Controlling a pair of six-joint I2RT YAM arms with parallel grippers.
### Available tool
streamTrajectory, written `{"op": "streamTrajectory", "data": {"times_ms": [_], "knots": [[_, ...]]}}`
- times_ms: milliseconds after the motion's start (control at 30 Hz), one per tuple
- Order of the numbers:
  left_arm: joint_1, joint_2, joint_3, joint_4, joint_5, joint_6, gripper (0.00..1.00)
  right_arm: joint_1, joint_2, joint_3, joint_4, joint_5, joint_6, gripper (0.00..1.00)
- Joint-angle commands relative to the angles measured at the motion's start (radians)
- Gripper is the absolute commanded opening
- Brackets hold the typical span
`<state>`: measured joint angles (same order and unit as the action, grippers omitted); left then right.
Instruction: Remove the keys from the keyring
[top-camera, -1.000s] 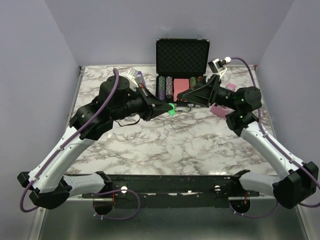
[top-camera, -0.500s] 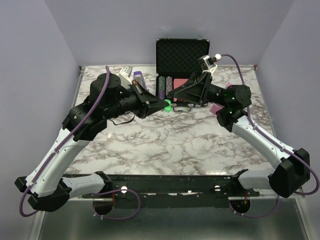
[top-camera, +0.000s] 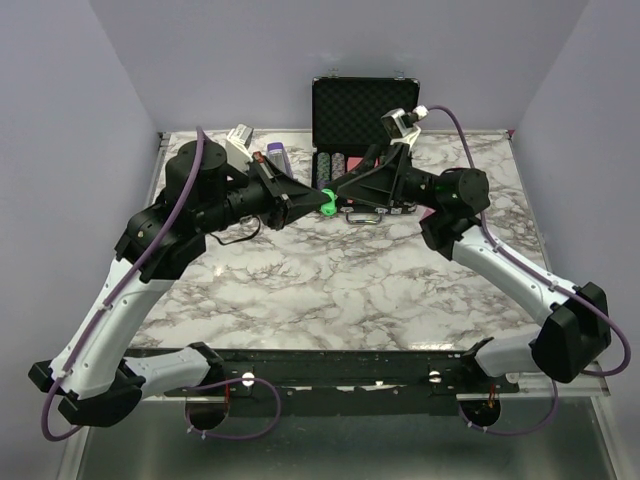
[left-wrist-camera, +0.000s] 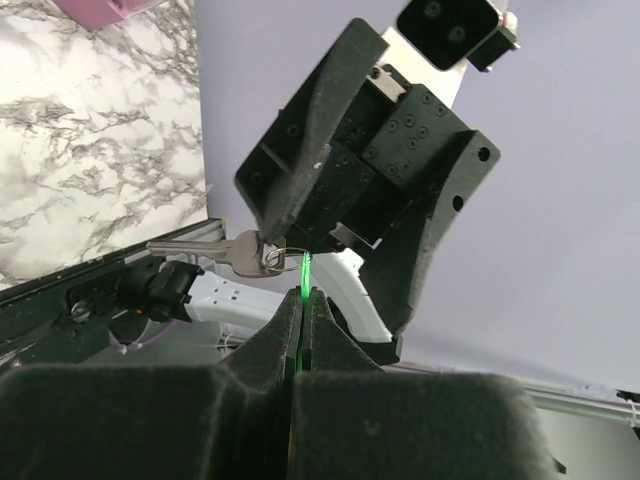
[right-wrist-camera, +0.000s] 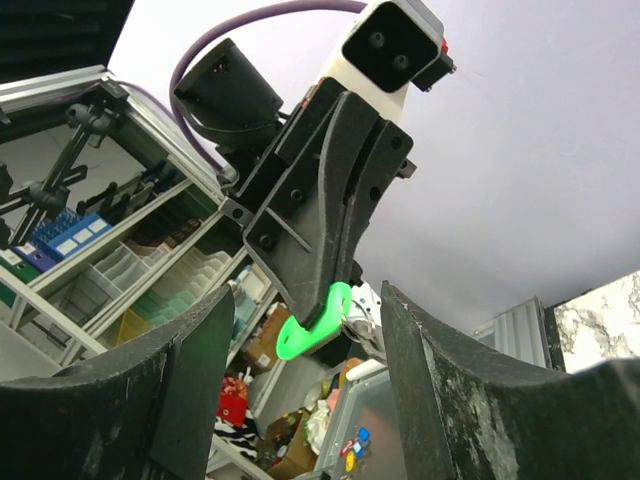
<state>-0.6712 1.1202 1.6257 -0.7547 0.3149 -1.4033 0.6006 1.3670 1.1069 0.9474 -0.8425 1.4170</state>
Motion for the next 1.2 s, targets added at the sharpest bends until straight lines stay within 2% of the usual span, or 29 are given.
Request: {"op": "streamTrajectory", "data": {"times_ms": [0,267,1000,1167], "knots": [[0.016,-0.016,0.036,0.000,0.047,-0.056,0.00,0.016,0.020,0.036,0.048,0.014,0.003,0.67],[0.024,-0.017,0.051,0.018,0.052,-0.066,0.00,0.027,0.044,0.051,0.065,0.005,0.011,0.67],[0.047,-0.030,0.005,0.110,0.029,-0.075,0.00,0.030,0.047,0.044,0.159,-0.021,0.091,0.51],[0.048,-0.037,-0.009,0.118,0.033,-0.079,0.00,0.033,0.050,0.042,0.168,-0.020,0.099,0.45]]}}
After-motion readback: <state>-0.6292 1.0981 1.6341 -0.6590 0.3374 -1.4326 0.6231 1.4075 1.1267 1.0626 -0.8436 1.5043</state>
